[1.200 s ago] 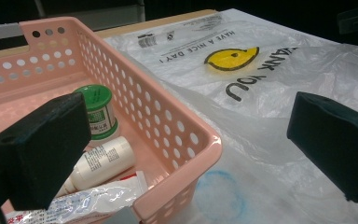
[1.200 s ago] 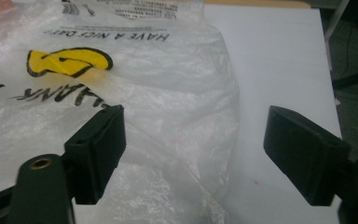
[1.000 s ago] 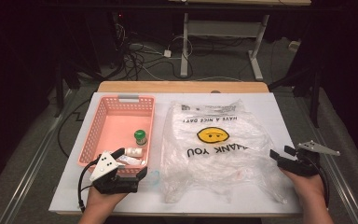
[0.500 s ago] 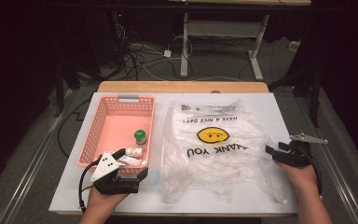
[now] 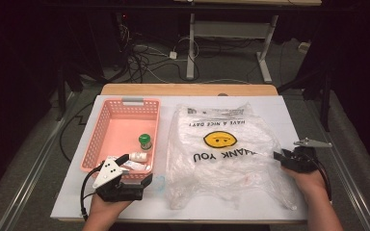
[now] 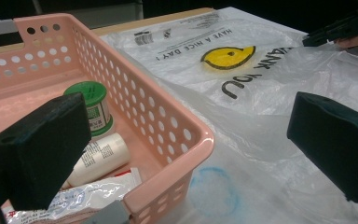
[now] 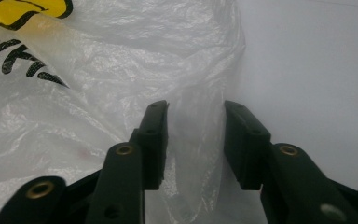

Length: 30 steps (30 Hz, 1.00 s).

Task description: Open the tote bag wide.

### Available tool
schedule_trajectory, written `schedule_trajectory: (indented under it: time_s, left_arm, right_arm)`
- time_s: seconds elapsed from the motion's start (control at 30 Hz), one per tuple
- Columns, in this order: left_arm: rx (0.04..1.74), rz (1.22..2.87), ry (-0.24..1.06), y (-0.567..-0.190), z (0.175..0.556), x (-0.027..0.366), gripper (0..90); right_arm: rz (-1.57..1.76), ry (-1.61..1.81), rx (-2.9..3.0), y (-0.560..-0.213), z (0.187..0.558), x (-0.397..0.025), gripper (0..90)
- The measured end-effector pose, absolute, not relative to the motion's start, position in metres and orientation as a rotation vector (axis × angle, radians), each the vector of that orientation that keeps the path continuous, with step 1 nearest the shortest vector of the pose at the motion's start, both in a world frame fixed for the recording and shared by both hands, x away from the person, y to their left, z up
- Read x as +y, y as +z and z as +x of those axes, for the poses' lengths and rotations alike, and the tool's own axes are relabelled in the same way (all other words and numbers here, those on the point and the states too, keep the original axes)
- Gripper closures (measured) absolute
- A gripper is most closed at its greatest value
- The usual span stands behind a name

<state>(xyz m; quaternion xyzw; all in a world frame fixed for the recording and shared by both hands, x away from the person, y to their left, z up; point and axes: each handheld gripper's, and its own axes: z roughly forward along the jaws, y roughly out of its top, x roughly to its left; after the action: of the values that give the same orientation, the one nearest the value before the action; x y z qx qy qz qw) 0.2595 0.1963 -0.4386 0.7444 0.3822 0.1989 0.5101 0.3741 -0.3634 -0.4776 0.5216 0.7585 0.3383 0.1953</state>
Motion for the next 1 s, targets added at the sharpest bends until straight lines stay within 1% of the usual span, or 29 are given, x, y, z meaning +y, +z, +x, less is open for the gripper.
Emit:
schedule_trajectory:
  time_s: [0.13, 0.27, 0.3, 0.33, 0.67, 1.0]
  left_arm:
    - [0.927, 1.787, 0.475, -0.438, 0.26, 0.197, 0.0]
    - [0.925, 1.796, 0.481, -0.437, 0.261, 0.197, 0.0]
    - [0.923, 1.802, 0.477, -0.436, 0.262, 0.196, 0.0]
    - [0.923, 1.816, 0.473, -0.435, 0.263, 0.196, 0.0]
    - [0.935, 1.824, 0.505, -0.436, 0.261, 0.193, 0.0]
    - [0.932, 1.781, 0.466, -0.435, 0.26, 0.196, 0.0]
  right_arm:
    - [1.461, 0.966, 2.141, -0.478, 0.373, -0.364, 77.7]
    - [1.441, 0.975, 2.171, -0.478, 0.373, -0.364, 86.6]
    - [1.441, 0.975, 2.171, -0.478, 0.373, -0.364, 86.6]
    - [1.439, 0.991, 2.183, -0.478, 0.373, -0.364, 90.0]
    - [1.414, 1.007, 2.172, -0.477, 0.37, -0.364, 90.0]
    - [1.462, 1.051, 2.085, -0.475, 0.365, -0.376, 90.0]
